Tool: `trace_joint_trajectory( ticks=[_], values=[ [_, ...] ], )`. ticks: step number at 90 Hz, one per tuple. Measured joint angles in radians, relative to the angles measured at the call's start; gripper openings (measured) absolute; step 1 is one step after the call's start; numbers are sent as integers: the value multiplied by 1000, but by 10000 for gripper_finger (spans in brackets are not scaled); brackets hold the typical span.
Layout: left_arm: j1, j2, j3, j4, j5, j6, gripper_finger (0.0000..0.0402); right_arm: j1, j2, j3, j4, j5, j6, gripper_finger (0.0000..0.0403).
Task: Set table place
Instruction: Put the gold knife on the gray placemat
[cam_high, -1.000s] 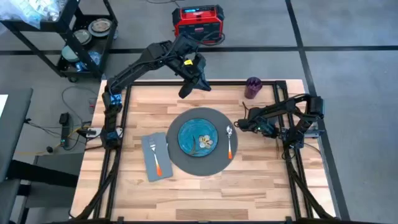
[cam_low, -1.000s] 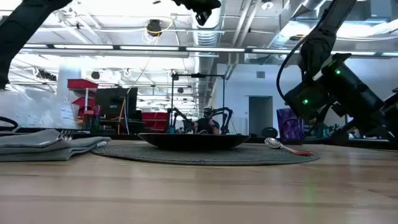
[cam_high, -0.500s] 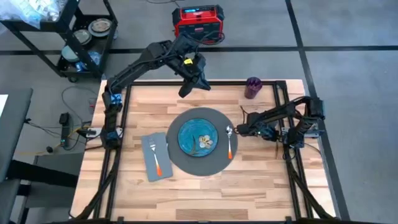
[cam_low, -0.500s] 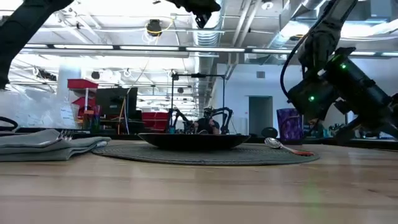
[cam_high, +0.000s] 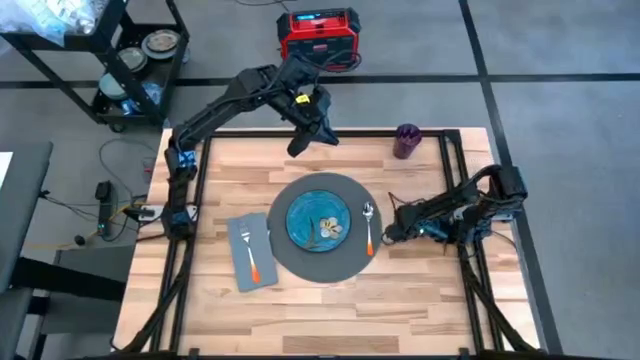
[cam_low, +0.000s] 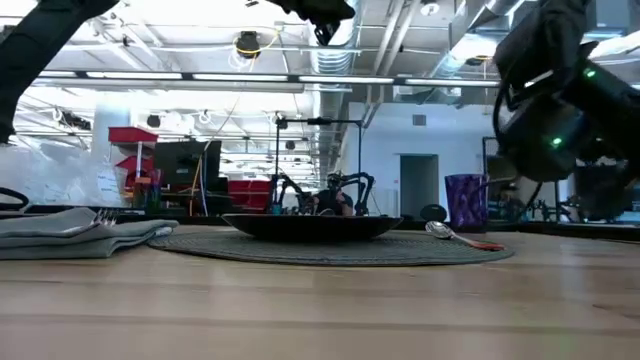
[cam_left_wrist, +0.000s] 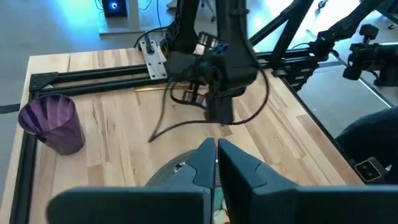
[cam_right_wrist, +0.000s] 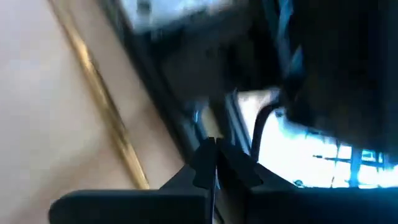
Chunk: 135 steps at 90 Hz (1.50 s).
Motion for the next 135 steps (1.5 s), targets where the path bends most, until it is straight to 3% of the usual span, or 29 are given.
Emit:
trace_joint_trajectory(
  ticks=[24,49,67,97,116,123,135],
  values=[
    [0,0,0,-6,0,-8,0,138,0,-10,111,-89,180,0],
    [0,0,0,-5,0,-11,0,141,-3,-106,309,-132,180,0],
    [-2,0,0,-5,0,-11,0,103,-5,-131,336,-119,171,0],
    [-2,1,0,5,-3,-9,0,-6,2,-56,313,77,54,0],
    [-2,1,0,4,-3,-9,0,6,1,75,341,370,-177,0],
    [-2,1,0,5,-3,-9,0,5,1,134,327,467,-130,0],
    [-2,1,0,6,-3,-14,0,2,-6,204,128,491,-26,0]
  ],
)
